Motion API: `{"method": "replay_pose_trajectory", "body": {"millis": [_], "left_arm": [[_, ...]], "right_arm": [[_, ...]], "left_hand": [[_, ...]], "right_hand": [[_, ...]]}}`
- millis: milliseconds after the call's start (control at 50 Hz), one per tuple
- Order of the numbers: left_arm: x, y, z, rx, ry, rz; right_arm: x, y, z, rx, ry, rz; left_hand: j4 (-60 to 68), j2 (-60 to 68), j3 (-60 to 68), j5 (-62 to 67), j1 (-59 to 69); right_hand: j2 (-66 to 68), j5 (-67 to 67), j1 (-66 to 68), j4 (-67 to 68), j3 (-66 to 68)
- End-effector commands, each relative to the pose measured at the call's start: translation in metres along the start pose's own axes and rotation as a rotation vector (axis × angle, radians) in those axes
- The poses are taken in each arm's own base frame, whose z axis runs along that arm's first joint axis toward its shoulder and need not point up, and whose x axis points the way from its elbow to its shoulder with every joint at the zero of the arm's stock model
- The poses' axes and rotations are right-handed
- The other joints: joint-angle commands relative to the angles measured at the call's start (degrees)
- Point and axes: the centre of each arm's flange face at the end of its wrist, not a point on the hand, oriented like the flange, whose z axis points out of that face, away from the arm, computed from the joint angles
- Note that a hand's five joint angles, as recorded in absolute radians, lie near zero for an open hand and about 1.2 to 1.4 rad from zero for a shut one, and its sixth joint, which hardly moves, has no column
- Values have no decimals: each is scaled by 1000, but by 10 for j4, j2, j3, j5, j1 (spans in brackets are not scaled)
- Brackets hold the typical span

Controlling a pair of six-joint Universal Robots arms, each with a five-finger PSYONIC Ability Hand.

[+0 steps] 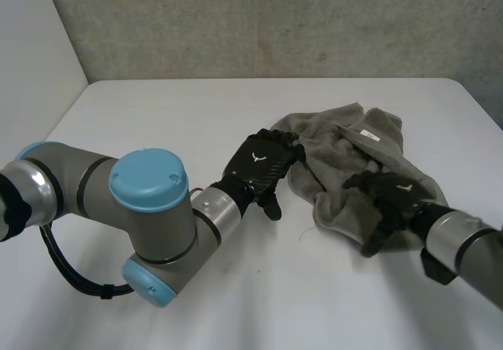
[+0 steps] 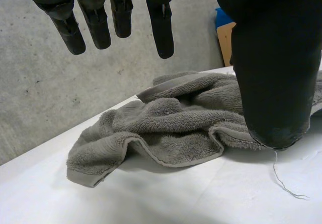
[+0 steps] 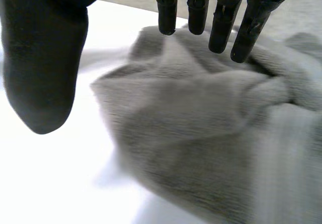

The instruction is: Fold the towel.

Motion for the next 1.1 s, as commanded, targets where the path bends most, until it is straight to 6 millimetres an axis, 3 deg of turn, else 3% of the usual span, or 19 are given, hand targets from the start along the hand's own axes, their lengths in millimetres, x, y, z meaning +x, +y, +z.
{"method": "replay_pose_trajectory", "body": {"millis": [20,120,300,340,400,480,580,680,720,940,1100], "left_arm": [[-1,2,-1,-7,-7,-4],[-2,2,-2,-11,-11,-9],[-7,3,-4,-20,-24,-14],[-8,4,-5,-23,-25,-15],[-7,5,-5,-26,-25,-16],[-7,6,-6,-29,-25,-17],[-7,7,-6,-30,-25,-17],[-7,6,-5,-26,-25,-17],[-7,4,-5,-20,-24,-25],[-10,-5,7,26,-23,-160],[-11,10,17,3,-24,-266]], "right_arm": [[-21,13,12,19,-57,-42],[-21,20,25,42,6,-106],[-11,28,34,39,107,-263],[-10,28,37,50,121,-297],[-9,28,38,58,123,-305],[-8,23,39,75,130,-311],[-9,6,37,125,137,-319],[-21,-25,19,212,127,-344],[-34,-41,5,232,100,-361],[-51,-69,-35,210,67,-389],[-58,-88,-70,271,81,-405]], "left_hand": [[10,11,8,5,-136],[10,11,8,5,-136],[12,13,10,6,-134],[12,13,10,6,-134],[12,13,10,6,-134],[12,13,10,6,-134],[12,13,10,6,-134],[12,13,10,6,-134],[12,13,10,6,-134],[37,38,35,31,-109],[62,63,60,57,-84]], "right_hand": [[54,53,53,53,58],[150,149,149,148,154],[199,198,198,197,202],[306,305,305,304,310],[364,363,363,362,367],[617,616,616,615,620],[649,648,648,647,653],[649,648,648,647,653],[649,648,648,647,653],[649,648,648,647,653],[649,648,648,647,653]]}}
